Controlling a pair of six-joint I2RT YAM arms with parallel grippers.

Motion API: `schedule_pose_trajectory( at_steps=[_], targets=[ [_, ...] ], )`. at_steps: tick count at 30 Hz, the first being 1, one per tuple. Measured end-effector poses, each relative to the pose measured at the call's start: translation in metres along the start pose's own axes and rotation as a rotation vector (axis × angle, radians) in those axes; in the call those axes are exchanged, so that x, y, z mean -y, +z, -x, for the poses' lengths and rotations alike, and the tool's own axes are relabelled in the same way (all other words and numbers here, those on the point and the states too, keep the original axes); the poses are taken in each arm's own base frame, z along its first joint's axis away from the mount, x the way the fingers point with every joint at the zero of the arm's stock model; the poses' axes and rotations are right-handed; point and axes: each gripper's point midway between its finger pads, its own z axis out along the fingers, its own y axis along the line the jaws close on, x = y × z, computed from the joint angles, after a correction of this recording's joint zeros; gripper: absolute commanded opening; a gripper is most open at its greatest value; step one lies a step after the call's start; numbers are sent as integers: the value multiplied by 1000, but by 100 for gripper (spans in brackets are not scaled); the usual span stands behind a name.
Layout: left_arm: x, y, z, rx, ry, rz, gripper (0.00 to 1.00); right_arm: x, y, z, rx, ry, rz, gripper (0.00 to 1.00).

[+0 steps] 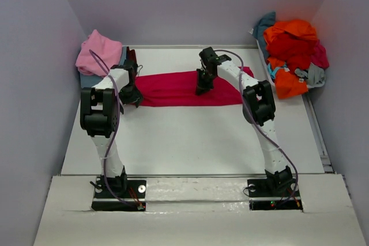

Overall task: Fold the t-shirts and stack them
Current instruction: Rotate the tshirt 90 degrees

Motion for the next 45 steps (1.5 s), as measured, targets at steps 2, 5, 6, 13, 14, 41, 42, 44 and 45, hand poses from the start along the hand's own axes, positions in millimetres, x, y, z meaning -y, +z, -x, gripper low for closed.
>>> schedule_pose_trajectory(
  at_steps=[2, 5, 6, 13, 14, 41, 42, 44, 45],
  targets=[
    [-1, -3, 3, 9, -4, 5, 84, 2, 2, -3, -8, 2, -4, 22],
    [0, -8, 12, 36, -12, 7, 84, 4, 4, -5, -16, 2, -9, 22],
    [1, -10, 16, 45, -14, 6, 84, 5, 5, -6, -18, 2, -10, 22],
    [12, -18, 42, 101, -30, 1, 84, 7, 6, -8, -21, 2, -11, 22],
    [13, -16, 43, 101, -29, 5, 84, 7, 6, -8, -21, 2, -12, 22],
    [11, 8, 8, 35, -44, -88, 84, -1, 10, 11, 22, -16, 2, 22],
    [10, 8, 5, 28, -40, -92, 84, -1, 13, 12, 20, -15, 7, 22],
    [8, 6, -1, 10, -32, -95, 84, -2, 15, 14, 19, -14, 12, 22],
    [7, 5, -4, 0, -26, -95, 84, -3, 15, 15, 20, -15, 15, 22]
  ],
)
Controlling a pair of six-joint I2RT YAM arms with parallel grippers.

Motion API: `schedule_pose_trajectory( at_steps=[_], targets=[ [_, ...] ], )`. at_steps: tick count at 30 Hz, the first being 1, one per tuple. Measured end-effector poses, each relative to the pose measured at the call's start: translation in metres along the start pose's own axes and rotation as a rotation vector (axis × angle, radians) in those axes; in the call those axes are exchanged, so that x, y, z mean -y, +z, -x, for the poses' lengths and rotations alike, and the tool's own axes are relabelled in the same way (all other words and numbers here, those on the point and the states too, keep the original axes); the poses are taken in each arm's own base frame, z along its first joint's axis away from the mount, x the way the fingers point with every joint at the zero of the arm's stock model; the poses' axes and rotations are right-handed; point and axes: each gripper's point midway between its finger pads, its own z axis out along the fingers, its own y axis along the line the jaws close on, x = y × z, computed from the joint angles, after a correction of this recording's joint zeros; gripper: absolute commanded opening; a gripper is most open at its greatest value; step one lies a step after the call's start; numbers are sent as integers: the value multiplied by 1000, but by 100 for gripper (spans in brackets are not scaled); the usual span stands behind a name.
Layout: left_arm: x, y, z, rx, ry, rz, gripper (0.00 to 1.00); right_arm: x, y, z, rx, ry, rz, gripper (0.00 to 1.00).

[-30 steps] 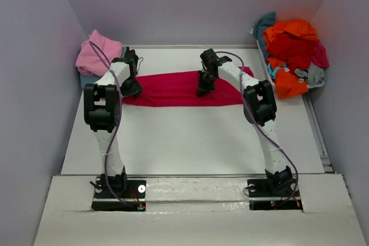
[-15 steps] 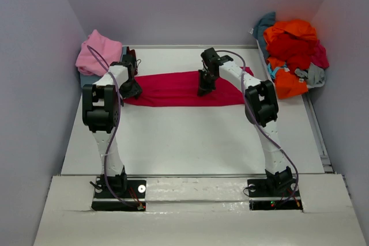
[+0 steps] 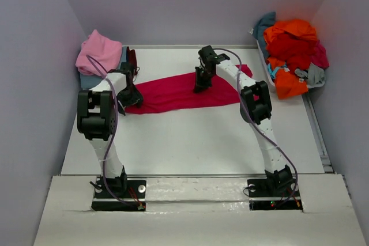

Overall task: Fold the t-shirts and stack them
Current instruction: Rotate the tshirt 90 degrees

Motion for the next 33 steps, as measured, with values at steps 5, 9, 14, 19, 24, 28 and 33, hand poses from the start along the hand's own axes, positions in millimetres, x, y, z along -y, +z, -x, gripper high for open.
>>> schedule_pose_trajectory(
  at_steps=[5, 9, 14, 19, 24, 28, 33],
  targets=[
    [-4, -4, -14, -42, 27, -2, 84, -2, 2, 0, -3, -1, 7, 22],
    [-8, -7, -31, -79, 59, 0, 84, -2, 2, 1, -1, -2, 8, 22],
    [-14, -11, -49, -108, 84, -7, 84, 0, 2, 1, 2, -2, -3, 22],
    [-26, -17, -78, -141, 113, -12, 84, 1, 3, 1, 4, -6, -7, 23],
    [-38, -24, -105, -159, 146, -18, 84, 5, -1, -6, -6, -3, -17, 23],
    [-52, -34, -127, -168, 174, -15, 84, 5, -3, -9, -6, -12, -30, 23],
    [-68, -56, -128, -113, 189, 9, 84, 9, -7, -11, -4, -16, -52, 23]
  ],
)
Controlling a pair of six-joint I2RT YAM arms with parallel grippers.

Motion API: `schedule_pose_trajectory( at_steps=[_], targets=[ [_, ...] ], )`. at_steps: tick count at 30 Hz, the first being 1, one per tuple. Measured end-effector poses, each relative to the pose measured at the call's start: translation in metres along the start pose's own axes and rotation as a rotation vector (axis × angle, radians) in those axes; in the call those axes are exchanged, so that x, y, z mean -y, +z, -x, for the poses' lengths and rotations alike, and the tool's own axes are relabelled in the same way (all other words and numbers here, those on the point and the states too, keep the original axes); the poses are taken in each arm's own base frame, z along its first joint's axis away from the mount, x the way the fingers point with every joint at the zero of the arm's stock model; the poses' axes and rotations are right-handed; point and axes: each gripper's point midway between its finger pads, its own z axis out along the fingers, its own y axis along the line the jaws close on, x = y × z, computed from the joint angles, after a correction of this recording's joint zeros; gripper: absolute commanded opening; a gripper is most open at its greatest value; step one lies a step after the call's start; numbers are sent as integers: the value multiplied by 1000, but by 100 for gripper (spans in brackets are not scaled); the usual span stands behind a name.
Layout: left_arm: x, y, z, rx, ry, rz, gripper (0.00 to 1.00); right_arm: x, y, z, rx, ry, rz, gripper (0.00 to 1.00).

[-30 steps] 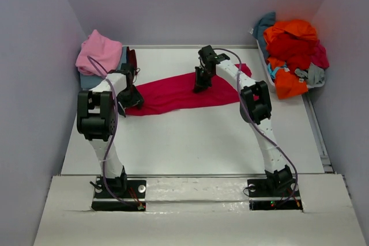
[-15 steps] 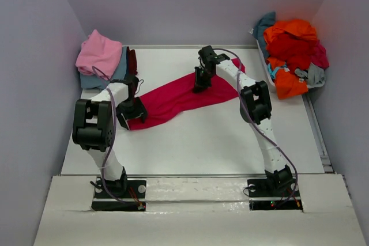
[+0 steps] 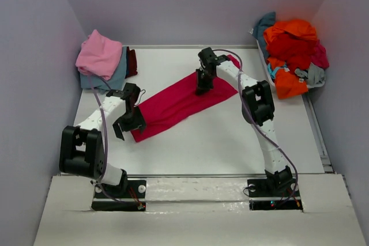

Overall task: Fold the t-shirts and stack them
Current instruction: Rotate the tshirt 90 degrees

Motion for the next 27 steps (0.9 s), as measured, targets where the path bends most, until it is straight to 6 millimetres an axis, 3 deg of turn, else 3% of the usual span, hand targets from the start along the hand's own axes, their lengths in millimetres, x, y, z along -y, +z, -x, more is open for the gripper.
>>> schedule_pose_trajectory(
  at_steps=[4, 9, 11, 14, 20, 23, 27],
  targets=[
    [-2, -31, 29, 121, -11, 7, 84, 4, -11, -2, 10, -1, -25, 23],
    [17, -57, 84, 262, -15, -10, 83, 4, -36, 9, 69, -4, -61, 24],
    [26, -52, 99, 268, -1, -1, 83, 7, -45, 10, 92, 4, -82, 24],
    [45, -27, 117, 241, 44, 22, 82, 18, -55, 3, 105, 32, -136, 24],
    [83, 30, 131, 163, 152, 72, 82, 44, -48, -25, 66, 106, -229, 24],
    [97, 26, 142, 202, 162, 44, 82, 56, -43, -37, 41, 127, -269, 25],
    [106, 29, 145, 205, 180, 36, 82, 60, -44, -34, 62, 142, -294, 25]
  ],
)
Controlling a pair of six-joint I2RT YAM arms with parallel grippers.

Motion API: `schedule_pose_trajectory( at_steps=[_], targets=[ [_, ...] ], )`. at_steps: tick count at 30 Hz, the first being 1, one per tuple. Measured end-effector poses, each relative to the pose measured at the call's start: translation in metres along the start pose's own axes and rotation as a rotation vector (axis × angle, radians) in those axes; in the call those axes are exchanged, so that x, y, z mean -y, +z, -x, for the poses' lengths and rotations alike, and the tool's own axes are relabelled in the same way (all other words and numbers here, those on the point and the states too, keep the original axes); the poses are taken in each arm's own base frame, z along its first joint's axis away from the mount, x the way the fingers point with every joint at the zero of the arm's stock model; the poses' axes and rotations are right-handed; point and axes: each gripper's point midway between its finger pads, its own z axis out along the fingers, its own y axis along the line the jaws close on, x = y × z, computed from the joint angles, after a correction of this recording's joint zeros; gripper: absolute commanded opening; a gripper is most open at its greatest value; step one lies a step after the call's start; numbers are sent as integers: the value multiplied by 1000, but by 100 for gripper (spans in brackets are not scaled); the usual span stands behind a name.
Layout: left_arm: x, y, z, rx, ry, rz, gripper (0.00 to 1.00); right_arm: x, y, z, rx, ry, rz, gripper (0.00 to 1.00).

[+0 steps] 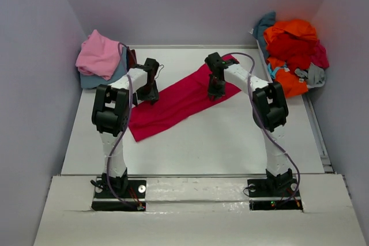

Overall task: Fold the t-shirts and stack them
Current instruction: Rotate the tshirt 90 degrees

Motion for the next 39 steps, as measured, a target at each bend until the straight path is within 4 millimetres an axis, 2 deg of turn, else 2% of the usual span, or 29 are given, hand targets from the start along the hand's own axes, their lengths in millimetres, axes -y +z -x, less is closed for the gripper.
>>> schedule_pose_trajectory(
  at_steps=[8, 13, 18, 26, 30, 34, 39],
  targets=[
    [0, 2, -2, 5, -2, -2, 82, 6, 3, 3, 6, 28, -17, 26],
    [-3, 2, -9, 32, -28, -18, 82, 7, 17, 5, -25, 46, -19, 26],
    [-6, 0, -28, 26, -50, -56, 82, 2, 22, 22, -35, 76, 23, 26],
    [-10, -5, -48, 4, -51, -89, 82, 9, 26, 43, -55, 121, 50, 28],
    [-14, -9, -66, -27, -44, -109, 82, 8, 29, 58, -48, 122, 56, 29],
    [-20, -14, -88, -70, -35, -122, 82, 4, 31, 64, -62, 112, 79, 29],
    [-29, -20, -115, -123, -32, -133, 82, -4, 32, 61, -94, 86, 119, 29]
  ],
)
